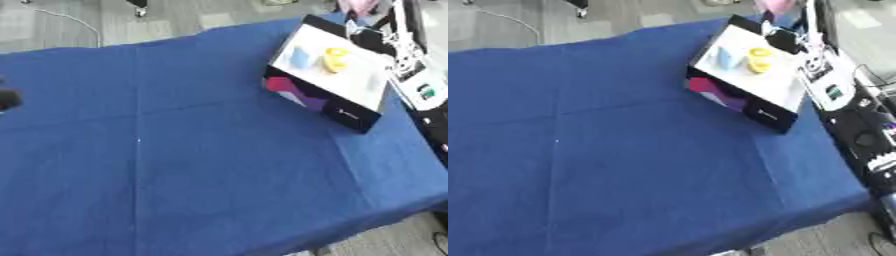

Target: Pick up the objects with one hand, pass them to the other hand, and then place them into the box on the other side of the table.

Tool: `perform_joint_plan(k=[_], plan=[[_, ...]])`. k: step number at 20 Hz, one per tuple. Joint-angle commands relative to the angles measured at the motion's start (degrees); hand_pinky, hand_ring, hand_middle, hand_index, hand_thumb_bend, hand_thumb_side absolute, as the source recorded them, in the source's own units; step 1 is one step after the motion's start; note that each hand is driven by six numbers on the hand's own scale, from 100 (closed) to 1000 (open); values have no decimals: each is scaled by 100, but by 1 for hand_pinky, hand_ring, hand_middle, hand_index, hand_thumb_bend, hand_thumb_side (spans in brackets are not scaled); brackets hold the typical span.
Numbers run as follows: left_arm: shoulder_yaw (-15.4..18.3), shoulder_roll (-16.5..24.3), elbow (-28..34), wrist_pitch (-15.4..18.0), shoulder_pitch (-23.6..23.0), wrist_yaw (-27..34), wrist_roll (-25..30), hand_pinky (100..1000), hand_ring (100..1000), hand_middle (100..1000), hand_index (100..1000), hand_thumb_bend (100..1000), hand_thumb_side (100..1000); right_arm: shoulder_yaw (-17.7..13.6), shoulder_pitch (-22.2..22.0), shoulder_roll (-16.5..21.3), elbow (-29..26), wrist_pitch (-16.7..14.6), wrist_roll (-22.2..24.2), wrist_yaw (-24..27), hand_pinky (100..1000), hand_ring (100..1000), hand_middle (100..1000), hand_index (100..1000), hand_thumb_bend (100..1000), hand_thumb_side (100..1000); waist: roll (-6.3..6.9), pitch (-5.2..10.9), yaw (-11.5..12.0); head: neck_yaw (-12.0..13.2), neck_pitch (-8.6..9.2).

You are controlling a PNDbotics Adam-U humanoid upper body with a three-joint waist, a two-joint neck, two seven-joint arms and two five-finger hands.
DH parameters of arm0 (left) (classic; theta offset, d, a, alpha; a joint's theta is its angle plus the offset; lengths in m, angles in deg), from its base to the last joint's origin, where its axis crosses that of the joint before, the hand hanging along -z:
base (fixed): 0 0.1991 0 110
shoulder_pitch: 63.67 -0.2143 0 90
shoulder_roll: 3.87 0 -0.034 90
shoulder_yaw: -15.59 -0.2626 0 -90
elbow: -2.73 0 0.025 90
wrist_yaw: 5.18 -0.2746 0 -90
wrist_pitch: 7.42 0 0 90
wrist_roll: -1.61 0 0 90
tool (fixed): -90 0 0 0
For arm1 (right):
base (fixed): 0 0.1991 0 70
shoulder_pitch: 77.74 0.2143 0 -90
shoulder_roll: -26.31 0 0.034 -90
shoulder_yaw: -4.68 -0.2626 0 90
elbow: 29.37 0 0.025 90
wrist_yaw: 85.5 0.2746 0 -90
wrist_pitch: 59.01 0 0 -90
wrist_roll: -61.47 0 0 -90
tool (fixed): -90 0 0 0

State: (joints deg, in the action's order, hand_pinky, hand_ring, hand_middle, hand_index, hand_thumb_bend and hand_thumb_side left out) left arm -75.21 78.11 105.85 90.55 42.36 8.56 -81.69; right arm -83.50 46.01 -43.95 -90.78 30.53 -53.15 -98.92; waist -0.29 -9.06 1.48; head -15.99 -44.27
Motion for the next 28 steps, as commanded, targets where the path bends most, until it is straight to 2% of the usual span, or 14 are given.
perform_joint_plan(k=[1,2,3,5,9,14,17,20,21,23,25,28], plan=[[77,26,324,-40,7,-226,-154,745,653,667,764,725,663,19,158,314,469,-11,203,-172,486,894,599,704,100,182,48,104,4,-52,15],[75,23,348,-54,1,-254,-171,745,653,667,764,725,663,8,170,312,507,-15,243,-226,486,894,599,704,100,182,47,103,4,-53,15],[68,13,373,-65,-12,-290,-168,746,654,668,764,715,671,102,131,349,534,-10,470,-443,590,937,703,888,249,410,31,101,20,-61,15],[51,-10,420,-85,-36,-375,-128,747,655,670,765,715,672,120,105,397,441,0,1068,-1045,642,950,749,945,362,501,13,102,27,-56,15],[30,-30,454,-107,-68,-477,-27,748,657,671,766,716,674,-9,54,461,-20,-16,1765,-1874,716,951,794,994,481,569,-1,113,24,-58,15],[18,-47,445,-128,-92,-559,64,749,657,671,764,715,675,-147,-21,539,-650,100,2099,-2599,759,959,835,1000,552,585,-10,115,-5,-33,15],[33,-44,438,-134,-113,-644,47,747,654,667,762,709,676,-384,-125,513,-1235,218,1894,-2709,720,960,832,1000,507,522,-9,113,-28,12,15],[57,-45,436,-135,-131,-801,-116,745,653,665,761,697,675,-645,-325,285,-2212,330,1243,-2653,689,957,822,1000,382,449,-18,112,-70,288,15],[68,-53,433,-138,-134,-866,-193,744,651,663,760,689,676,-712,-404,145,-2597,344,1016,-2614,683,958,819,998,319,445,-18,118,-90,462,15],[73,-66,437,-134,-135,-988,-376,744,647,658,755,673,668,-799,-625,-191,-3412,380,605,-2506,679,959,815,988,253,419,-19,138,-134,780,15],[69,-82,463,-82,-135,-1072,-612,745,648,659,757,655,666,-820,-888,-661,-4247,381,262,-2408,664,956,797,982,170,420,-16,154,-175,1062,15],[40,-98,493,-15,-147,-1228,-923,746,650,661,759,638,669,-698,-1231,-1328,-5123,272,-127,-2184,653,949,782,973,115,429,-1,166,-224,1396,15]])
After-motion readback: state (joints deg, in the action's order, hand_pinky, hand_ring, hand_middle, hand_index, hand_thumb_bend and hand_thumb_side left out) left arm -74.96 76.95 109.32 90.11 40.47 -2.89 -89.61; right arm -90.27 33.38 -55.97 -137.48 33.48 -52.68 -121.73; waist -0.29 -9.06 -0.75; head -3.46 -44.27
